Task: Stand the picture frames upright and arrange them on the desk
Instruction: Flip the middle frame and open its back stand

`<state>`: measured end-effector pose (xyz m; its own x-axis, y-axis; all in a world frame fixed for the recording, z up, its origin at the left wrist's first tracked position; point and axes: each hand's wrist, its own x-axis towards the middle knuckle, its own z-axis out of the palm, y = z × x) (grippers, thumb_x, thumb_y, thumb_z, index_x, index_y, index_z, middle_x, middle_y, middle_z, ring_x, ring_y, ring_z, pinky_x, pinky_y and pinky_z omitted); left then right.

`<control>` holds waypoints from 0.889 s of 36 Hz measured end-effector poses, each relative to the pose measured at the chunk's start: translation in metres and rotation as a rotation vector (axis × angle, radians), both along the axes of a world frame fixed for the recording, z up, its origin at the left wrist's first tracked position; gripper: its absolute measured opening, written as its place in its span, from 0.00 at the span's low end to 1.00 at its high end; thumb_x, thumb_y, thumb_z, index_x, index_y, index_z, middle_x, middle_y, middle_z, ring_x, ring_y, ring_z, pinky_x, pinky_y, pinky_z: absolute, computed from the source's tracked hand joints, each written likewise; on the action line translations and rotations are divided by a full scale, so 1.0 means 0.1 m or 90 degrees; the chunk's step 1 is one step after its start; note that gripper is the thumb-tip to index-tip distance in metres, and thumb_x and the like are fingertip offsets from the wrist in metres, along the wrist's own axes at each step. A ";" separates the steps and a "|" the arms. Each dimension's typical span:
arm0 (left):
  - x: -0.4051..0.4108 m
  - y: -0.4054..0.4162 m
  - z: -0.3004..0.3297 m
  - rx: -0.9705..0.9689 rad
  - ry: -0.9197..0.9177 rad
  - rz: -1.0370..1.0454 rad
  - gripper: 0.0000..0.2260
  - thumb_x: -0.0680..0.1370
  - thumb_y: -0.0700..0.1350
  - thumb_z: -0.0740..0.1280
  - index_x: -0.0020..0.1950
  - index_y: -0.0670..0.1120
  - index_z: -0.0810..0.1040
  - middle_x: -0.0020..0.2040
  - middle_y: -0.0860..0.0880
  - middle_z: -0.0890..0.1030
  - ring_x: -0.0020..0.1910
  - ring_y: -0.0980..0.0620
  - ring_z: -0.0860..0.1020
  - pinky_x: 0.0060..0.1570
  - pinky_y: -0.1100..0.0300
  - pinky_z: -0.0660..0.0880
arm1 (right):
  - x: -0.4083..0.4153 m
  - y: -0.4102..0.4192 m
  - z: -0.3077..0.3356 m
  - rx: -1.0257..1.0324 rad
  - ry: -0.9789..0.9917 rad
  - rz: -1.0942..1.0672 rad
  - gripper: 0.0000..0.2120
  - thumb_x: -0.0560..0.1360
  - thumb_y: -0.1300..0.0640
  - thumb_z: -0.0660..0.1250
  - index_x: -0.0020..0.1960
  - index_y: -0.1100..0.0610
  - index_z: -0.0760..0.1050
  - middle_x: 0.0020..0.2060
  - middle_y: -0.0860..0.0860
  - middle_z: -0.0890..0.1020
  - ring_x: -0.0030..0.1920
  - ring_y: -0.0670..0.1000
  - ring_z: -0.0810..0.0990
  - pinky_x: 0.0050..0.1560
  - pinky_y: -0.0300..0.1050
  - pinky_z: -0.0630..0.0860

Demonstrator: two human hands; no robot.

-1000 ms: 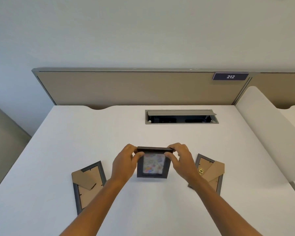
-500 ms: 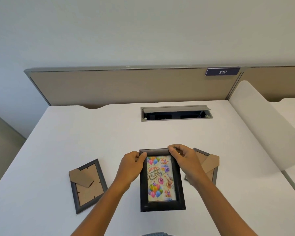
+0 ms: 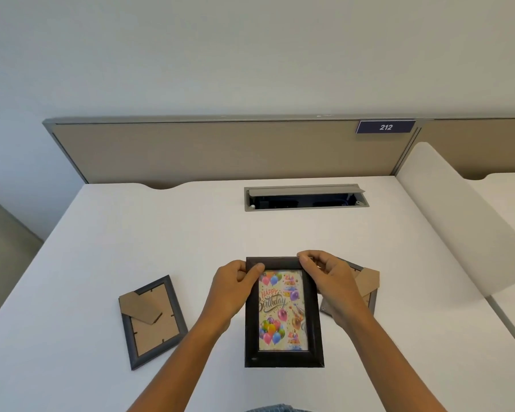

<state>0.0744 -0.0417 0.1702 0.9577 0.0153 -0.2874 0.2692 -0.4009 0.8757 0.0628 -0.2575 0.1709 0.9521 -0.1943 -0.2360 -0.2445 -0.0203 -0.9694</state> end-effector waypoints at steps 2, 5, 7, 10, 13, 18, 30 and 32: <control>-0.03 0.01 0.03 -0.046 -0.025 -0.004 0.06 0.80 0.53 0.71 0.52 0.52 0.79 0.45 0.57 0.86 0.42 0.60 0.86 0.36 0.71 0.79 | -0.05 -0.01 -0.01 -0.006 -0.031 0.003 0.06 0.84 0.52 0.70 0.59 0.50 0.84 0.52 0.49 0.89 0.55 0.52 0.89 0.49 0.43 0.87; -0.05 0.08 0.01 -0.087 -0.068 -0.012 0.09 0.76 0.51 0.77 0.54 0.53 0.81 0.47 0.58 0.87 0.47 0.64 0.85 0.40 0.70 0.81 | -0.13 -0.04 -0.03 -0.027 -0.071 0.012 0.06 0.84 0.55 0.70 0.57 0.46 0.84 0.50 0.45 0.88 0.56 0.48 0.87 0.50 0.47 0.88; -0.07 0.12 -0.02 -0.084 -0.081 -0.018 0.10 0.74 0.50 0.79 0.53 0.52 0.83 0.45 0.59 0.88 0.48 0.62 0.85 0.41 0.68 0.82 | -0.19 -0.06 -0.06 -0.046 -0.094 0.023 0.08 0.83 0.57 0.72 0.56 0.45 0.86 0.49 0.45 0.88 0.55 0.48 0.86 0.50 0.48 0.88; -0.11 0.14 -0.05 -0.079 -0.098 -0.026 0.09 0.73 0.48 0.80 0.51 0.52 0.83 0.45 0.62 0.87 0.47 0.62 0.85 0.41 0.69 0.81 | -0.28 -0.09 -0.09 -0.057 -0.111 0.030 0.09 0.81 0.59 0.75 0.55 0.46 0.87 0.48 0.45 0.88 0.53 0.48 0.85 0.46 0.46 0.87; -0.15 0.12 -0.08 -0.092 -0.110 -0.024 0.09 0.74 0.46 0.79 0.51 0.51 0.84 0.46 0.59 0.88 0.48 0.59 0.85 0.43 0.68 0.81 | -0.36 -0.11 -0.13 -0.063 -0.097 0.030 0.08 0.80 0.58 0.76 0.55 0.47 0.87 0.49 0.45 0.88 0.54 0.50 0.85 0.41 0.42 0.85; -0.23 0.06 -0.12 -0.160 -0.117 -0.040 0.07 0.74 0.37 0.78 0.49 0.46 0.86 0.46 0.51 0.88 0.49 0.55 0.85 0.47 0.64 0.81 | -0.46 -0.16 -0.18 -0.046 -0.089 0.067 0.11 0.76 0.61 0.80 0.56 0.52 0.87 0.51 0.45 0.88 0.56 0.47 0.86 0.49 0.40 0.85; -0.31 0.02 -0.11 -0.228 -0.242 -0.117 0.08 0.74 0.31 0.75 0.50 0.41 0.88 0.45 0.46 0.89 0.48 0.43 0.87 0.58 0.52 0.83 | -0.49 -0.24 -0.38 -0.240 -0.160 0.232 0.14 0.75 0.59 0.81 0.57 0.48 0.83 0.52 0.43 0.86 0.55 0.51 0.86 0.60 0.36 0.82; -0.30 0.02 -0.16 -0.215 -0.253 -0.119 0.08 0.75 0.33 0.76 0.51 0.43 0.88 0.46 0.47 0.89 0.50 0.45 0.87 0.61 0.55 0.81 | -0.47 -0.26 -0.41 -0.256 -0.168 0.244 0.15 0.75 0.58 0.81 0.58 0.48 0.82 0.53 0.44 0.86 0.56 0.51 0.85 0.61 0.37 0.82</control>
<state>0.0445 -0.0396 0.1544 0.9709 -0.1964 0.1369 -0.1569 -0.0900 0.9835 0.0156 -0.2838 0.1299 0.9881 0.1491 0.0379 0.1001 -0.4363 -0.8942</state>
